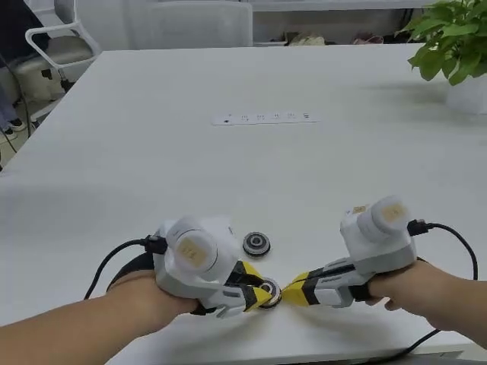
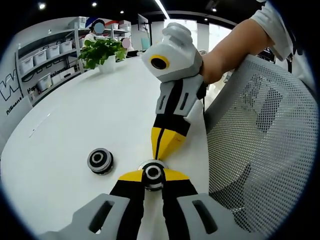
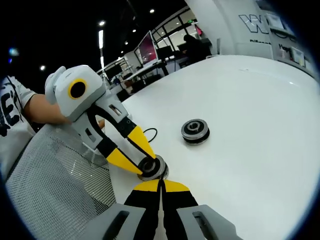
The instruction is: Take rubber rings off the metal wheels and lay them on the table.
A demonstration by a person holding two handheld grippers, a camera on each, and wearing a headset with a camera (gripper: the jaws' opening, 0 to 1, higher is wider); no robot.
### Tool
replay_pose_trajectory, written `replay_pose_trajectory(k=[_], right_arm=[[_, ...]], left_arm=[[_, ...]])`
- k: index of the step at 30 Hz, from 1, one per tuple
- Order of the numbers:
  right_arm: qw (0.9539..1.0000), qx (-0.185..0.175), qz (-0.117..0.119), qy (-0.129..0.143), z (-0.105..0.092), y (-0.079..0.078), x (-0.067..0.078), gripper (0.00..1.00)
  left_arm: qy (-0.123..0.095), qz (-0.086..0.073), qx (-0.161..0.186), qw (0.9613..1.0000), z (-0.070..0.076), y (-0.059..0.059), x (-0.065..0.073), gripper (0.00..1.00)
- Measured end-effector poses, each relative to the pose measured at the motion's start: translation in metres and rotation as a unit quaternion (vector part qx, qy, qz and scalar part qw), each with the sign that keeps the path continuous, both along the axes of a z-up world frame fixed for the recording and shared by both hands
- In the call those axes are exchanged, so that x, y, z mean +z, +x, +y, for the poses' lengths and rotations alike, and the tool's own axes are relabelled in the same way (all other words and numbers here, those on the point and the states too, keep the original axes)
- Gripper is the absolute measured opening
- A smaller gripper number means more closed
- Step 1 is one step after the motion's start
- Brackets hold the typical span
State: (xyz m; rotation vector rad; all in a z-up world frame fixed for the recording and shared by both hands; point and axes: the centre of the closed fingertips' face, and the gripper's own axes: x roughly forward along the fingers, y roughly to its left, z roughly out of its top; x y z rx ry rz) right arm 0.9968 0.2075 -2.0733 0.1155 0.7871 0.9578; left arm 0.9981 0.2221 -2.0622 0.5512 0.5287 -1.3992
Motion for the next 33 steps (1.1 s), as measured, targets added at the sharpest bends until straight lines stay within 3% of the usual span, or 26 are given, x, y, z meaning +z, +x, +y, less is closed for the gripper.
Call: replay_pose_trajectory(k=[33], right_arm=[[0.9978,-0.019,0.023,0.059,0.007,0.000,0.011,0.00]], left_arm=[[0.002,-0.002,0.003,1.0000,-0.001,0.000,0.000,0.07]])
